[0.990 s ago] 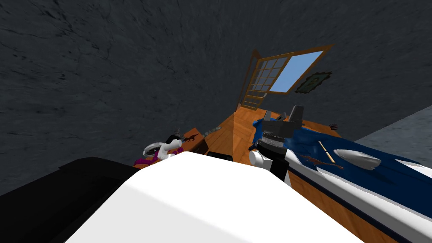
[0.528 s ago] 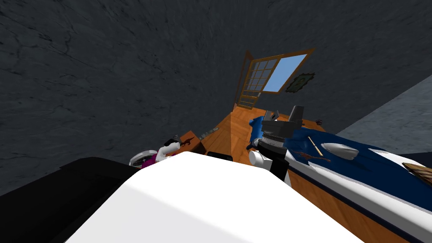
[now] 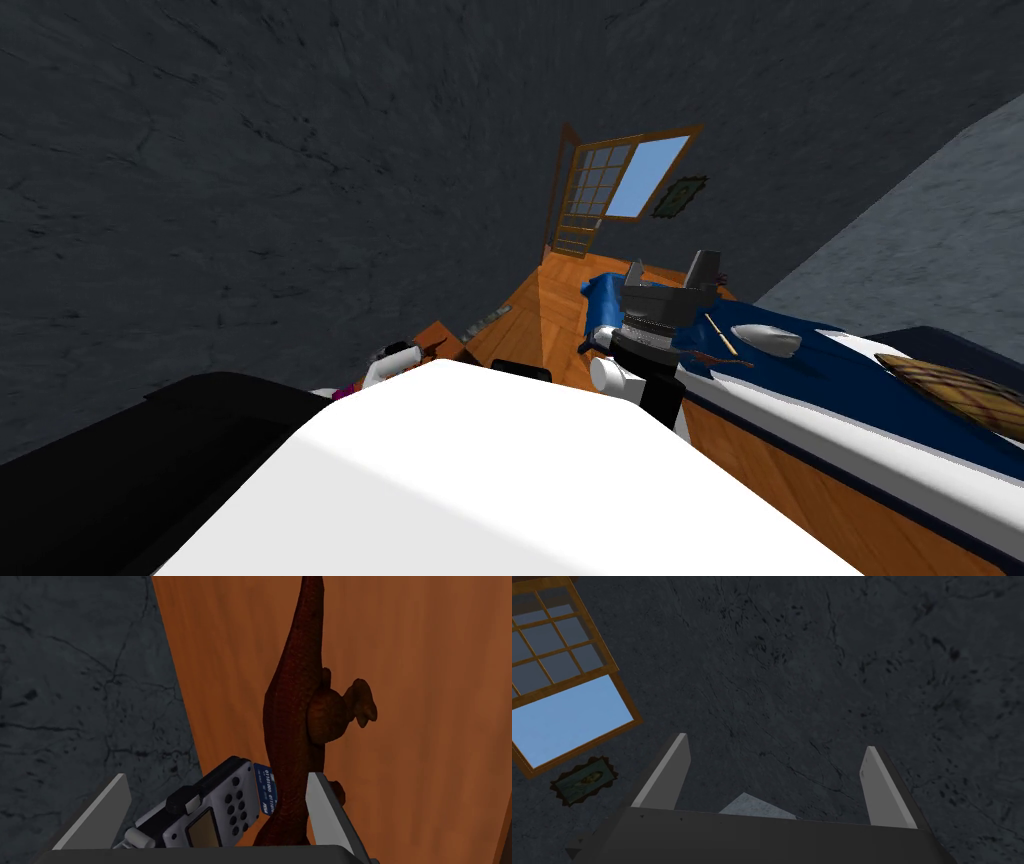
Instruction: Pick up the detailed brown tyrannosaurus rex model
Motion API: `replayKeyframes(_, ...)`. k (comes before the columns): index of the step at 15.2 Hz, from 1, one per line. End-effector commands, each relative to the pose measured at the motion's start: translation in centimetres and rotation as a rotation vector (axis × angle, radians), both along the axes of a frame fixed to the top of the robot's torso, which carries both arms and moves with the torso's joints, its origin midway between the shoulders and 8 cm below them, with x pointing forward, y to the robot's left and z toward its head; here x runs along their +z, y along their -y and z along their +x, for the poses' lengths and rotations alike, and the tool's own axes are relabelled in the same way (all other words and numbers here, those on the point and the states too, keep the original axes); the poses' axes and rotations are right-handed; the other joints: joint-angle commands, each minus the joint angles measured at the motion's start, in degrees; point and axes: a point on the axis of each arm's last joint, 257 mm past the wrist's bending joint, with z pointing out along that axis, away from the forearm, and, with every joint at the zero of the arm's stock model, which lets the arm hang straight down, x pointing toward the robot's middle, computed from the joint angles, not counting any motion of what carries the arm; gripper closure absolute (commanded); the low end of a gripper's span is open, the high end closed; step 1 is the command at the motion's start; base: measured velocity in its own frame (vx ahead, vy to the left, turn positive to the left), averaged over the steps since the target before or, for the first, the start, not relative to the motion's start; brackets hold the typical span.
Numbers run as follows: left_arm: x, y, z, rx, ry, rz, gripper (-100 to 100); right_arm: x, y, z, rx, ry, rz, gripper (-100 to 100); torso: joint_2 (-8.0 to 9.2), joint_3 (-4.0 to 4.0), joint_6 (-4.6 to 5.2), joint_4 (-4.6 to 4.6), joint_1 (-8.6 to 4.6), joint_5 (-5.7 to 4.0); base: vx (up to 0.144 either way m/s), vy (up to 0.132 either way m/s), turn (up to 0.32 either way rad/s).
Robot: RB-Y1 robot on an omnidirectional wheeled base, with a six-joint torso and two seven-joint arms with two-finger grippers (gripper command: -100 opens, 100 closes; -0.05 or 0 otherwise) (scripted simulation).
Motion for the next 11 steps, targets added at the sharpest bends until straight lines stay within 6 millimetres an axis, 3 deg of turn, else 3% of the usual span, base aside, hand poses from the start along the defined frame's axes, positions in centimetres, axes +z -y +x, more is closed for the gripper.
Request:
replayKeyframes(1,-1.6,0.3,-2.2,0.04,-0.04,-0.036,-100,0.0,0.0,0.0,0.0,0.0,0.0,0,0.0,0.0,0.0,0.0,0.0,0.0,0.127,-0.031,-0.13)
replayKeyframes(3,-3.2,0.4,-5.4,0.099,-0.097,-0.084,-100,0.0,0.0,0.0,0.0,0.0,0.0,0,0.03,0.02,-0.01,0.01,0.01,-0.01,0.12,-0.02,-0.131)
replayKeyframes(4,-3.2,0.4,-5.4,0.099,-0.097,-0.084,-100,0.0,0.0,0.0,0.0,0.0,0.0,0,0.03,0.02,0.0,0.01,0.03,0.0,0.105,-0.011,-0.118)
replayKeyframes(8,-5.0,0.5,-9.5,0.176,-0.169,-0.141,-100,0.0,0.0,0.0,0.0,0.0,0.0,0,0.17,0.09,-0.01,0.04,0.06,0.0,0.085,-0.007,-0.115)
replayKeyframes(9,-5.1,0.6,-10.0,0.185,-0.178,-0.147,-100,0.0,0.0,0.0,0.0,0.0,0.0,0,0.2,0.11,-0.01,0.04,0.06,0.0,0.066,-0.007,-0.066)
replayKeyframes(10,-4.7,0.4,-9.2,0.17,-0.164,-0.136,-100,0.0,0.0,0.0,0.0,0.0,0.0,0,0.23,0.13,-0.01,0.05,0.06,0.0,0.036,-0.004,-0.02)
replayKeyframes(11,-5.5,0.8,-9.2,0.167,-0.166,-0.14,-100,0.0,0.0,0.0,0.0,0.0,0.0,0,0.31,0.17,-0.02,0.06,0.06,0.0,0.023,0.018,0.049)
